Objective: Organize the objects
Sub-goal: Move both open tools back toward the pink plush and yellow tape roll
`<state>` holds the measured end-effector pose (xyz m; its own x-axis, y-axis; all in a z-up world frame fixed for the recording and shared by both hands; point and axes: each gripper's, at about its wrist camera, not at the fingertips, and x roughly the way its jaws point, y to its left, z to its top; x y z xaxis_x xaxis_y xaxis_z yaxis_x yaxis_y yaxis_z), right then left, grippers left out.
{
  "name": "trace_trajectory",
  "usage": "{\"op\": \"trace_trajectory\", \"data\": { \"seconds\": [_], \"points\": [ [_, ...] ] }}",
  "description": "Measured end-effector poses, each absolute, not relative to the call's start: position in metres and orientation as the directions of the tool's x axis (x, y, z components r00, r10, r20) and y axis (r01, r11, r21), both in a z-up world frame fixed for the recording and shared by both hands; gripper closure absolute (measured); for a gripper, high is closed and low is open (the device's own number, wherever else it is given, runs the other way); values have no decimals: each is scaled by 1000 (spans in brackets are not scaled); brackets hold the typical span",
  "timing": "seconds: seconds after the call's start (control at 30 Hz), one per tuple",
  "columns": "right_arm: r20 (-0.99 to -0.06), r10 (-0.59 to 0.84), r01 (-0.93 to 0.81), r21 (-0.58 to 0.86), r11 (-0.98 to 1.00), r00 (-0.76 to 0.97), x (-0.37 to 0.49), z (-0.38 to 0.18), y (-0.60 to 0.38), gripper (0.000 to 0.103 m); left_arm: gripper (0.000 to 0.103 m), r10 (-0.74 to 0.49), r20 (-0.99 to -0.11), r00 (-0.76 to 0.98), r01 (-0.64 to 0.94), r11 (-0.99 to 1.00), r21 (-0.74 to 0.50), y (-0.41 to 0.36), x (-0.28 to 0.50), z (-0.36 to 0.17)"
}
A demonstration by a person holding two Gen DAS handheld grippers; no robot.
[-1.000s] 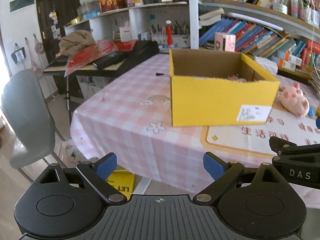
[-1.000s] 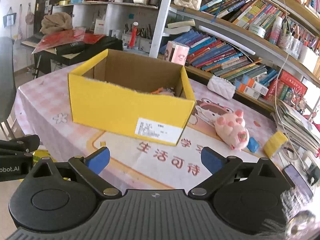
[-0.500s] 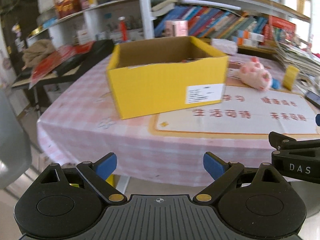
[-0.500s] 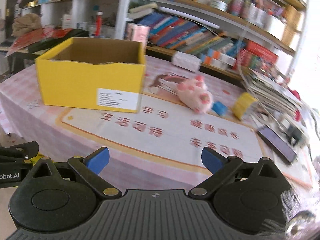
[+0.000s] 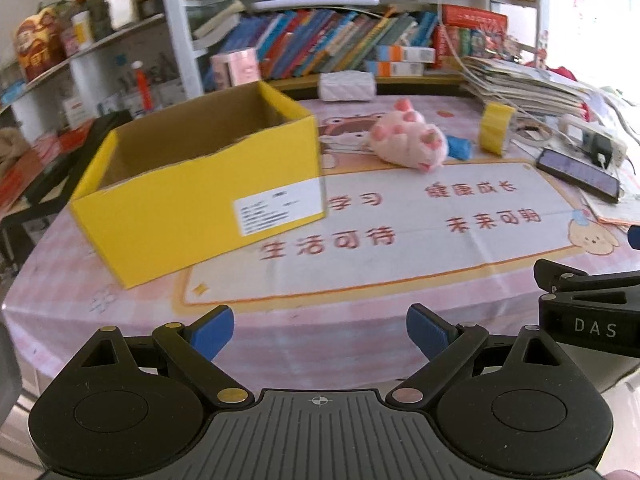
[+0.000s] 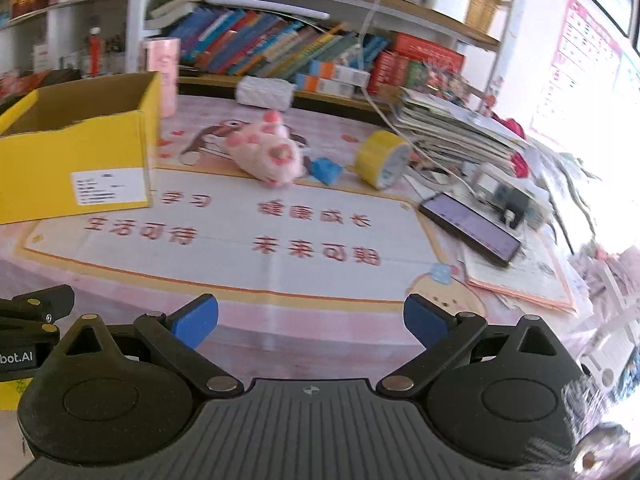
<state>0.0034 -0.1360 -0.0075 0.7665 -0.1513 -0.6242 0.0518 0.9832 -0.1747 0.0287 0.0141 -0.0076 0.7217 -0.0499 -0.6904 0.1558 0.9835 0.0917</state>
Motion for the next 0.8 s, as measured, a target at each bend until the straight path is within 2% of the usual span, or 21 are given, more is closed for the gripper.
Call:
{"op": "trace_trajectory", "data": {
  "seconds": [0.5,0.7,0.8],
  "points": [
    [-597,-170,77,-177,981,784,71,7,-185,3,8,-143,-661,736,210,977,23,-37,91,2],
    [-595,-141,54,-161,985,791,103,10,-206,7,9,-146,-647,749,206,978,18,-59,116,3],
    [-597,-122,40,-149,988,793,119,10,-218,13,9,-137,-649,748,195,981,17,-71,129,2]
  ]
}}
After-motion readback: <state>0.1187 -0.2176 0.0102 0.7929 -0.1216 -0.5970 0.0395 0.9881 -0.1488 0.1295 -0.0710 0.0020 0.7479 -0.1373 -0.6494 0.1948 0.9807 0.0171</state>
